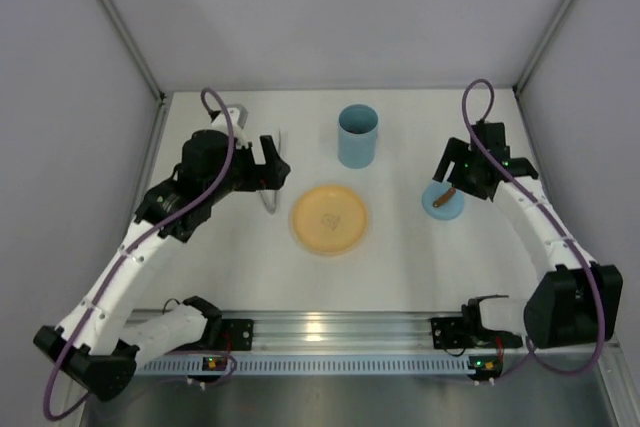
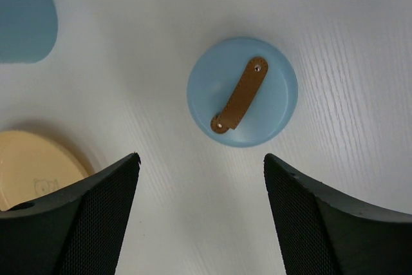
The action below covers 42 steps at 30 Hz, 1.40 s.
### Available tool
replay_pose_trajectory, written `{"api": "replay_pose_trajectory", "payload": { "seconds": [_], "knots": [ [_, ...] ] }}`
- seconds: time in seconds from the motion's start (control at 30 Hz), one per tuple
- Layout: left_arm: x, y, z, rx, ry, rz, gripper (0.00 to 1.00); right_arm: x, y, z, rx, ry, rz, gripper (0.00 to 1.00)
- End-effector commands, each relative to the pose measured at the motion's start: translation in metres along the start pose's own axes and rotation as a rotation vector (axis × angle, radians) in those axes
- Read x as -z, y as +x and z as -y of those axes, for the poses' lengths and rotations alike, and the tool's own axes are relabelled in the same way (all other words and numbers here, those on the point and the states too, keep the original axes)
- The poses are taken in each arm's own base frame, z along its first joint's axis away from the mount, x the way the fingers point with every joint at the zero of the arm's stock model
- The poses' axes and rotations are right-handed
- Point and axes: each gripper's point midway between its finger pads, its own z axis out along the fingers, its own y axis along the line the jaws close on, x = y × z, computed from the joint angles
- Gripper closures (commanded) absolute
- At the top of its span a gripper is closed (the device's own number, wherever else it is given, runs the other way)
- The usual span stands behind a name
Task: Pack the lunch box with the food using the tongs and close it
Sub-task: Place the clamp at the center of the board, then pick up the box lid from the center of the board.
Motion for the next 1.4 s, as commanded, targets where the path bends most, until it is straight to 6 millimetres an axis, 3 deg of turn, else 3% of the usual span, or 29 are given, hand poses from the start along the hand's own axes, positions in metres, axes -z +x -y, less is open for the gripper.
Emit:
{"api": "replay_pose_trajectory", "payload": {
  "seconds": [0.0,0.03,0.13,0.4,0.5,0.73,1.37],
  "knots": [
    [0.001,0.039,-0.017,-0.024,-0.018,-0.089,0.01,-0.019,-0.046,-0.004,-0.059,0.053,0.105,0.23],
    [0.002,0.041,-0.017,-0.02,-0.01,-0.084,0.01,-0.021,-0.055,-0.008,-0.061,0.052,0.111,0.25],
    [-0.002,0.055,-0.024,-0.026,-0.023,-0.097,0.01,-0.04,-0.056,-0.007,-0.07,0.095,0.069,0.3],
    [-0.013,0.066,-0.032,-0.046,-0.041,-0.103,0.01,-0.068,-0.04,0.004,-0.156,0.181,0.021,0.47],
    [-0.016,0.072,-0.037,-0.049,-0.059,-0.118,0.01,-0.071,-0.025,-0.001,-0.142,0.188,0.004,0.48],
    [-0.015,0.075,-0.041,-0.05,-0.071,-0.117,0.02,-0.083,0.014,0.011,-0.164,0.24,-0.059,0.52],
    [-0.01,0.077,-0.041,-0.051,-0.061,-0.109,0.01,-0.092,0.023,0.015,-0.206,0.255,-0.059,0.6]
  ]
}}
